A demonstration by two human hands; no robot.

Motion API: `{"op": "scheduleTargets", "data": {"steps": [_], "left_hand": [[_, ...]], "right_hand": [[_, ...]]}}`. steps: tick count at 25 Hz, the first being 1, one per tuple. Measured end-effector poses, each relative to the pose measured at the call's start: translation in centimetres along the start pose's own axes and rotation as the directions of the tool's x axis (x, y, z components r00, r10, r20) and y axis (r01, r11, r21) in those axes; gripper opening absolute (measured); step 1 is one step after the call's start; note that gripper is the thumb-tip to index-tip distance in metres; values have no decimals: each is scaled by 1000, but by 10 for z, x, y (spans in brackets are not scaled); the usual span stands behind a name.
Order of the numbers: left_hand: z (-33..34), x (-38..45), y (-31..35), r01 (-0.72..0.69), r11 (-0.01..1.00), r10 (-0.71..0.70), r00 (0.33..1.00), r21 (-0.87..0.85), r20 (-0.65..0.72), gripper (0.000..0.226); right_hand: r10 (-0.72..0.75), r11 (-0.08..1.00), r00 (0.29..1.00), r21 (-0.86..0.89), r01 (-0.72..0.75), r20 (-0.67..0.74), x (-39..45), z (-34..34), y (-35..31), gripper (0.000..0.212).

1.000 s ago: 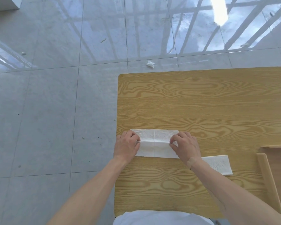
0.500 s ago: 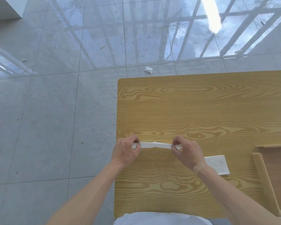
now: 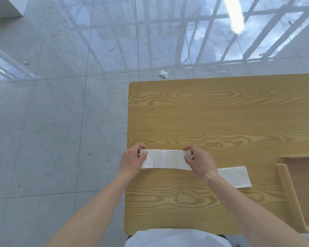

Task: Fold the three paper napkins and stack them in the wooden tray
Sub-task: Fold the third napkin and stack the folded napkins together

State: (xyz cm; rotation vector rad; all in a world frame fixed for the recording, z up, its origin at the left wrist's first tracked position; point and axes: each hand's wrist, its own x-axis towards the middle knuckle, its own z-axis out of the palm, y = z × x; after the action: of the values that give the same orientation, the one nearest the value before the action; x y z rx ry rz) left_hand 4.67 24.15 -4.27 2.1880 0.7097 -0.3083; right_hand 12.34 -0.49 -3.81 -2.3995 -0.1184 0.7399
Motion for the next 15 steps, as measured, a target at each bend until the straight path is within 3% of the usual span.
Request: {"op": "scheduleTargets", "data": {"steps": [3,8,11,15], "left_hand": [[-2,3,-5,70,996,-72,997,-61,-21,21],[3,-2,-10,167,977,-167,986,-131,14,41],[6,-5,-11,230,956,-233,972,-181,3,43],[7,-5,-11,341,902,-348,937,-264,23,33]], "right_hand": [[-47,996,998,-79,44,-34,5,10,2,33],[-208,907,970,-395,145,-123,0,15,27,66],[-235,849,969,-502,164,-80,-11,26,44,87],[-212,804,976,-574,153,-38,-26,46,60,98]]}}
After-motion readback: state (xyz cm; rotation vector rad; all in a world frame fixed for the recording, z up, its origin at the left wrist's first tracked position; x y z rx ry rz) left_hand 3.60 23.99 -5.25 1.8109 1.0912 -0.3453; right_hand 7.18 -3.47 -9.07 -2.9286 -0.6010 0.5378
